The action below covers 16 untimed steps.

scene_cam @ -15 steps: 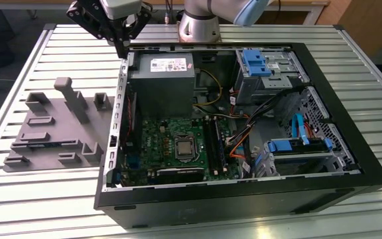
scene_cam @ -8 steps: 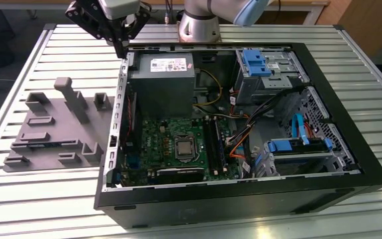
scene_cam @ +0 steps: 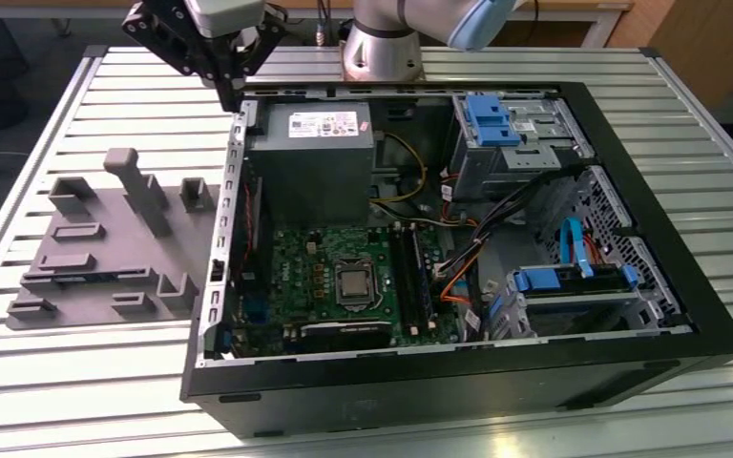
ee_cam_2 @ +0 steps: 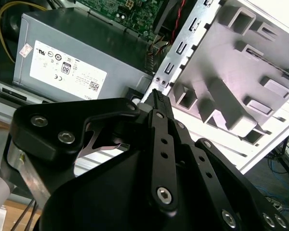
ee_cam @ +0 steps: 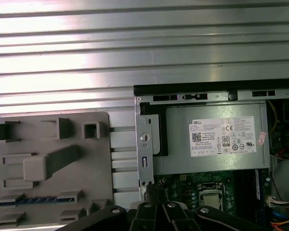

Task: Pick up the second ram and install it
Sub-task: 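Reach for the second ram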

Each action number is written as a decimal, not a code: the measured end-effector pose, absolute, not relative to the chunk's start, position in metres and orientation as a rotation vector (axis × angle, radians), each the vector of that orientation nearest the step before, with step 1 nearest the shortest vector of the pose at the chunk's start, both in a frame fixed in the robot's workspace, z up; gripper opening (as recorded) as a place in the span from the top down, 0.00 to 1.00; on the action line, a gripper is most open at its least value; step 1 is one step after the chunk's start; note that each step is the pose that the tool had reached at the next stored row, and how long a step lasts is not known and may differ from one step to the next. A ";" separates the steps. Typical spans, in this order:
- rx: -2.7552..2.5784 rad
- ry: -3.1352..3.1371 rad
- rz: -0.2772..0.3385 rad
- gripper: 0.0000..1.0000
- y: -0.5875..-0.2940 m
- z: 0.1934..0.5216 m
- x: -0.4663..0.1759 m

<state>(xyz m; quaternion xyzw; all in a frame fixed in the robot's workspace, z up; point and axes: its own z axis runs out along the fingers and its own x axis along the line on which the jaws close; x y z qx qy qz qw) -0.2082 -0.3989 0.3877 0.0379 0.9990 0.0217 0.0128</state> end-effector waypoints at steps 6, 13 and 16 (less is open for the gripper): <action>0.118 3.113 0.068 0.89 -0.399 0.388 -0.210; 0.118 3.113 0.068 0.89 -0.399 0.388 -0.213; 0.118 3.113 0.068 0.89 -0.399 0.388 -0.214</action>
